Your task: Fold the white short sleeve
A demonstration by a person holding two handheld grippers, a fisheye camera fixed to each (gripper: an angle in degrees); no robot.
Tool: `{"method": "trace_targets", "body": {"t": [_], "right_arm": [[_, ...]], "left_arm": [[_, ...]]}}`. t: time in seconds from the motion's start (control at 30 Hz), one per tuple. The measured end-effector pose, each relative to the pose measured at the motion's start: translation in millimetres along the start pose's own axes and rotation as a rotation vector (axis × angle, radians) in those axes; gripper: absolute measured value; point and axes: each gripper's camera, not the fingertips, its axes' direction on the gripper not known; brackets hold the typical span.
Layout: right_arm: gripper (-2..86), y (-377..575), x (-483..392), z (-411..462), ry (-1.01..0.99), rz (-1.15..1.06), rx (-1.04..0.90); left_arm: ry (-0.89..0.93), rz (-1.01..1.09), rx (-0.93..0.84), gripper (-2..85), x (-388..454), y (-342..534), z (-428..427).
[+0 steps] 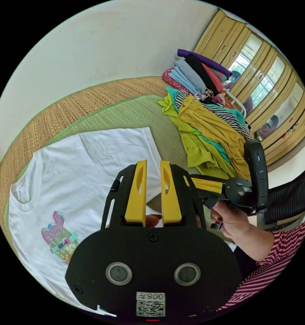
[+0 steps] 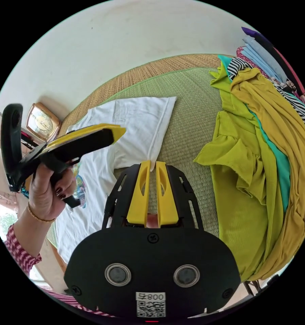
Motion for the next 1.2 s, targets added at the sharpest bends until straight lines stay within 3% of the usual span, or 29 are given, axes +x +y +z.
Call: {"method": "trace_targets", "body": {"t": [0.27,0.5,0.93,1.07,1.2], "right_arm": [[0.3,5.7,21.7,-1.6,-0.056,0.010,0.023],[0.1,6.6,37.5,-2.5,-0.105,0.016,0.034],[0.0,-16.7,-2.7,-43.9,-0.248,-0.150,0.150],[0.0,-20.0,-47.6,-32.6,-0.246,-0.277,0.114],[0.2,-18.1,-84.5,11.9,-0.243,-0.355,-0.013]], "left_arm": [[-0.139,0.042,-0.129,7.1,19.5,-54.5,69.3],[-0.227,0.101,-0.105,2.8,28.6,-56.1,73.3],[-0.002,-0.233,0.300,1.2,-98.8,18.9,-67.3],[-0.003,-0.353,0.309,1.3,-139.6,70.1,-79.7],[-0.015,-0.494,0.183,1.7,-182.5,114.9,-55.3]]}}
